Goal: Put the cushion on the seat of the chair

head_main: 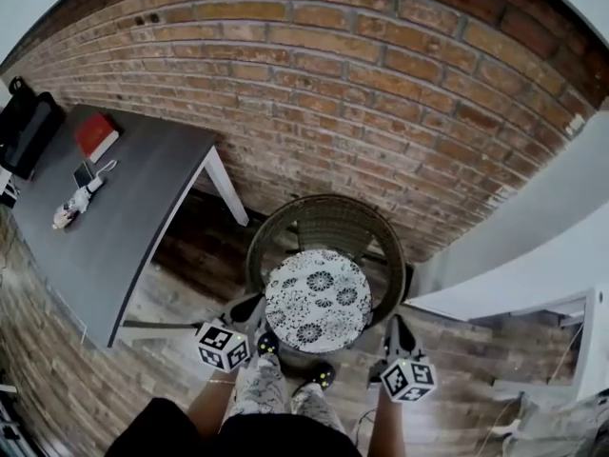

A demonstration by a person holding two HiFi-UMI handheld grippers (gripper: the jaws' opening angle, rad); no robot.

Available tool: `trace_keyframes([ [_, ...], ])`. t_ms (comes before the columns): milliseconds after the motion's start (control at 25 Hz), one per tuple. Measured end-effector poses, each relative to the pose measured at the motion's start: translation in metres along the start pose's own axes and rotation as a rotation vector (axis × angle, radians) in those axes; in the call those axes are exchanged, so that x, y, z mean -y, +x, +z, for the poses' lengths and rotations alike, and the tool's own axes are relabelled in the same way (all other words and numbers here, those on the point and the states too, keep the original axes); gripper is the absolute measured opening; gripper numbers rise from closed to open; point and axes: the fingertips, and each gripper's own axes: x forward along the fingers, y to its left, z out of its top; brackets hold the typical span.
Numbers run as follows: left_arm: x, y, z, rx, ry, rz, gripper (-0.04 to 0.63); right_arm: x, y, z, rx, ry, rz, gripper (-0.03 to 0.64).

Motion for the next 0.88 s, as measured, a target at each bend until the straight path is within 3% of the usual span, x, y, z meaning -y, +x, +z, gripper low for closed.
trace_keyframes([
  [160,0.017,-0.014,0.032,0.064,-0.004,-0.016,0.011,-0.019,-0.011,0.022,0.035,0.003,0.048,-0.001],
  [400,0.045,-0.034,0.073,0.115,0.092,-0.032,0.009,-0.048,-0.020,0.039,0.048,-0.114,0.123,0.000],
  [880,0.077,-0.059,0.099,0.173,0.153,-0.048,0.009,-0.068,-0.038,0.057,0.087,-0.156,0.186,-0.002],
])
